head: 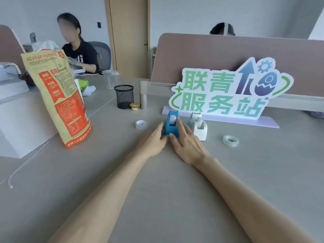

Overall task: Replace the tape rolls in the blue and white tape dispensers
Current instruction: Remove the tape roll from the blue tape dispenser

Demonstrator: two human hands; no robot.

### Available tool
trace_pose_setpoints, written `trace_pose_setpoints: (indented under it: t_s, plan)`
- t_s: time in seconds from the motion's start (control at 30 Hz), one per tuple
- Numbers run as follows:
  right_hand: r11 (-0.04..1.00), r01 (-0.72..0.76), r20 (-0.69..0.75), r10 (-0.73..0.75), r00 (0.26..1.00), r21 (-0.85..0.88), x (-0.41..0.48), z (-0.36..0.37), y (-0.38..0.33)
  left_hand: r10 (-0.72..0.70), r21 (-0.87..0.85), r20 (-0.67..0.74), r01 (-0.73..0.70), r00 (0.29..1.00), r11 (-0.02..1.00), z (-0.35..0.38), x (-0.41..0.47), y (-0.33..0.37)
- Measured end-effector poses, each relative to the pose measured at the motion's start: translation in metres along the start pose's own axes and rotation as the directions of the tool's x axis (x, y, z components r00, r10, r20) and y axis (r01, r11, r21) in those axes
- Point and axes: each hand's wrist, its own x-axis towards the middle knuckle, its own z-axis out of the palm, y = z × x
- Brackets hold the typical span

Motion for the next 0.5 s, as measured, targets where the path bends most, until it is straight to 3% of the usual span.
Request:
trace_pose_setpoints:
  t_s: [0.23,0.5]
  plan:
    - [0.996,-0.07,0.048,0.067,0.997,0.049,0.006,0.001,0.0,-0.007,-0.267,0.05,0.02,0.999,0.963,-0.001,0.007,-0.007]
    - [0.985,-0.122,0.022,0.121,0.992,0.12,-0.034,-0.015,-0.008,0.035,-0.358,0.106,0.005,0.994,0.934,-0.007,-0.048,0.013]
